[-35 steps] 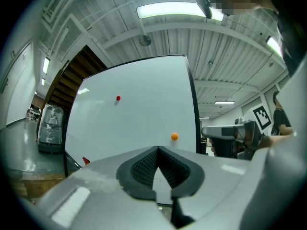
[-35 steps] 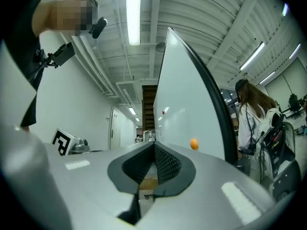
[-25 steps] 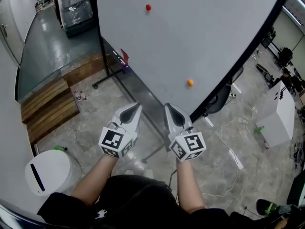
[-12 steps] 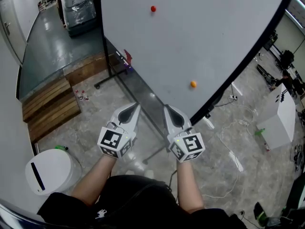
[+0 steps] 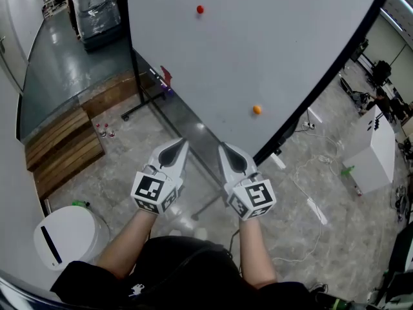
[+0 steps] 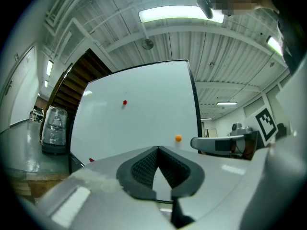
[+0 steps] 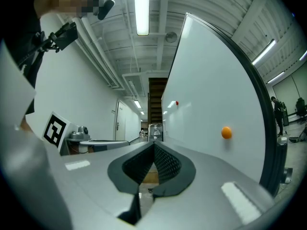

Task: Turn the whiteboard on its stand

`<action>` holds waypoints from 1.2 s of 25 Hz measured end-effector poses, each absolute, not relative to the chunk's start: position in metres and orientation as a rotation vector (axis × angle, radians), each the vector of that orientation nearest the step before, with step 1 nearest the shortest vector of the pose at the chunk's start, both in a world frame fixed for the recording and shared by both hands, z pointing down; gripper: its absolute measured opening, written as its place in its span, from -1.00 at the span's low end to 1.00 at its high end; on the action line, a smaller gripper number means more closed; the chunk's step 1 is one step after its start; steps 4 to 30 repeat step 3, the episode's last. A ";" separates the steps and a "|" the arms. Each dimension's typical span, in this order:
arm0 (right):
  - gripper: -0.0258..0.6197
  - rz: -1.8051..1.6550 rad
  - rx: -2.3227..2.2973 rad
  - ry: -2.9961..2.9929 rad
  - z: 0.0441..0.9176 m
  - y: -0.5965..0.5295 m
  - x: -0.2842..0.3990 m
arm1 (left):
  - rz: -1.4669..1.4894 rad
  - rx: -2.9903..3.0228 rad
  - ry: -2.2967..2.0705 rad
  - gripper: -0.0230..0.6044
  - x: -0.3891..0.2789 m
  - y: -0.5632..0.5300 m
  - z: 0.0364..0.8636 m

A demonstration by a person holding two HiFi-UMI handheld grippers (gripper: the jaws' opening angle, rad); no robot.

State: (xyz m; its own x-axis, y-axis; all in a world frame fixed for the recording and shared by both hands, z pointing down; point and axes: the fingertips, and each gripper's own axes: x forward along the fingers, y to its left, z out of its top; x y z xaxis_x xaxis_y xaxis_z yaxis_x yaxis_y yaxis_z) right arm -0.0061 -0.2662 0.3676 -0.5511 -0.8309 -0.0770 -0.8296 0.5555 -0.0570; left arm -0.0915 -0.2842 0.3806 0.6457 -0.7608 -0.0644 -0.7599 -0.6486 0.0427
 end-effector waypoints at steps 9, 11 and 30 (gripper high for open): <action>-0.90 -0.032 -1.443 2.689 0.370 -0.264 -0.009 | -0.121 2.838 -1.300 -0.92 -0.093 -0.283 0.383; -0.90 -0.032 -1.443 2.689 0.370 -0.264 -0.009 | -0.121 2.838 -1.300 -0.92 -0.093 -0.283 0.383; -0.90 -0.032 -1.443 2.689 0.370 -0.264 -0.009 | -0.121 2.838 -1.300 -0.92 -0.093 -0.283 0.383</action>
